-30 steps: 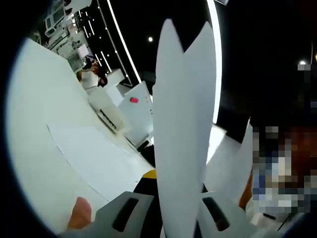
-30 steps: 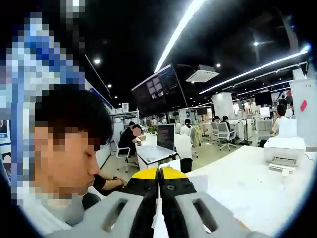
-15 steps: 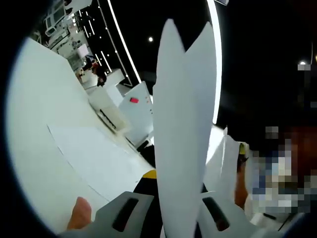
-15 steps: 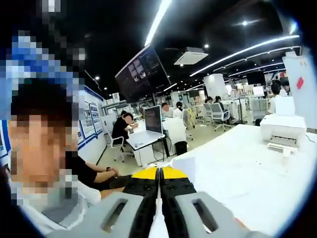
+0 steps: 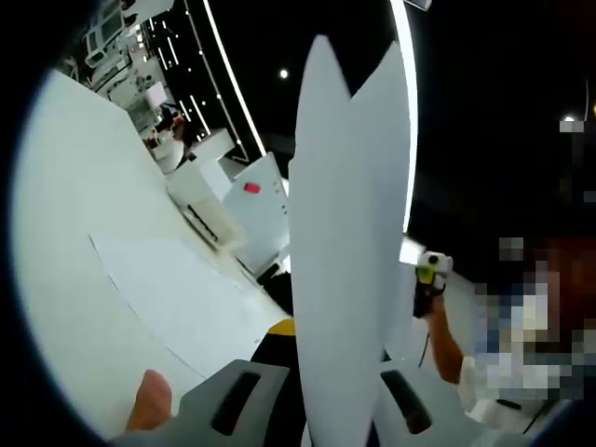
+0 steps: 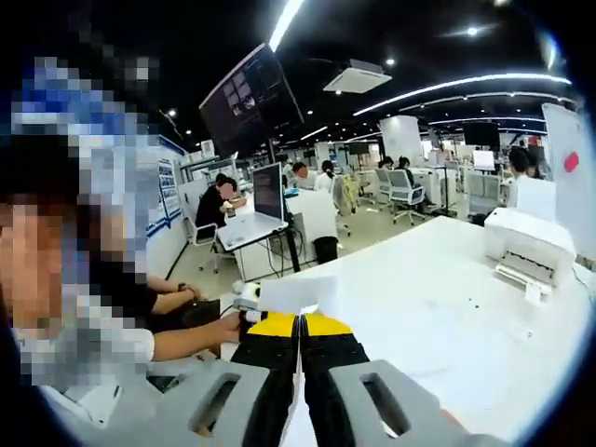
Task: Organize the stack of printing papers by aligning and flattening the scattered papers on the table
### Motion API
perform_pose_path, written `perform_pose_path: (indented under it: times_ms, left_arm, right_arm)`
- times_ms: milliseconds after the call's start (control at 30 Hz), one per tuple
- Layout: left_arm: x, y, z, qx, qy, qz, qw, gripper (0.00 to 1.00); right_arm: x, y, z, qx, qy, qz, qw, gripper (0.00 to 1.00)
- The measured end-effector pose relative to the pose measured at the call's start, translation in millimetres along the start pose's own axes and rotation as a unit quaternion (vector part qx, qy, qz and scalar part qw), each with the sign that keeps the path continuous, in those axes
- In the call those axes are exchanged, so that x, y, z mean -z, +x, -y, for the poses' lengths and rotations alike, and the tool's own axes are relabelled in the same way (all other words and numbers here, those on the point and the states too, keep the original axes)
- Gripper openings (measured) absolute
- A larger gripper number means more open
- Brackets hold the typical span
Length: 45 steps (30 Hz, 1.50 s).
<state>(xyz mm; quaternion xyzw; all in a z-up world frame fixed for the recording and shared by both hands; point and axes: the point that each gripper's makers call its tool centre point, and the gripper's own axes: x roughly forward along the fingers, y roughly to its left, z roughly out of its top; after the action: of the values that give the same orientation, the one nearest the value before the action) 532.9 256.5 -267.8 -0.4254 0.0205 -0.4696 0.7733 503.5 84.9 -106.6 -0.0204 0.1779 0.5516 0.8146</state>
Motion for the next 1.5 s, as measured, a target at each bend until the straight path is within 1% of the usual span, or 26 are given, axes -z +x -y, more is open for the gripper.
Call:
perform_pose_path:
  times_ms: [33, 200, 333, 467, 600, 833, 1033, 1133, 1167, 1200, 1367, 1500]
  left_arm:
    - [-0.5, 0, -0.1, 0.000, 0.001, 0.001, 1.0000, 0.06]
    - [-1.7, -1, -1.4, 0.000, 0.001, 0.001, 1.0000, 0.06]
    - [-2.0, -1, -1.8, 0.000, 0.000, 0.002, 1.0000, 0.06]
    - [0.0, 0, 0.4, -0.001, 0.000, 0.001, 1.0000, 0.06]
    - [-0.1, 0, 0.1, -0.001, 0.002, 0.000, 1.0000, 0.06]
    - [0.9, 0, 1.0, -0.001, 0.002, 0.000, 1.0000, 0.06]
    - [3.1, 1, 3.2, -0.002, 0.003, -0.001, 1.0000, 0.06]
    - [2.1, 0, 1.8, -0.002, 0.003, -0.001, 1.0000, 0.06]
    - [1.7, 0, 1.5, -0.002, 0.003, -0.001, 1.0000, 0.06]
    - [0.8, 0, 0.2, -0.002, 0.004, -0.001, 1.0000, 0.06]
    - [1.3, 0, 0.5, -0.002, 0.005, -0.002, 1.0000, 0.06]
    - [1.7, 0, 0.6, -0.003, 0.006, -0.002, 1.0000, 0.06]
  right_arm:
    - [3.0, 3, 4, 0.007, -0.004, -0.010, 0.9999, 0.00]
    - [6.5, 7, 6, 0.004, -0.020, -0.018, 0.9996, 0.00]
    - [3.1, 12, 4, -0.007, -0.028, -0.015, 0.9995, 0.00]
    - [2.0, 15, 13, 0.002, -0.037, -0.030, 0.9989, 0.00]
    - [-0.1, 15, 20, 0.007, -0.038, -0.033, 0.9987, 0.00]
    - [-5.8, 19, 29, 0.018, -0.041, -0.031, 0.9985, 0.00]
    - [-7.8, 27, 31, 0.021, -0.049, -0.028, 0.9982, 0.00]
    - [-9.6, 30, 33, 0.024, -0.057, -0.027, 0.9977, 0.00]
    - [-9.9, 33, 34, 0.029, -0.067, -0.029, 0.9969, 0.00]
    - [-11.8, 38, 36, 0.036, -0.068, -0.026, 0.9967, 0.00]
    - [-16.3, 43, 44, 0.044, -0.065, -0.020, 0.9967, 0.00]
    - [-21.2, 47, 50, 0.050, -0.057, -0.003, 0.9971, 0.00]
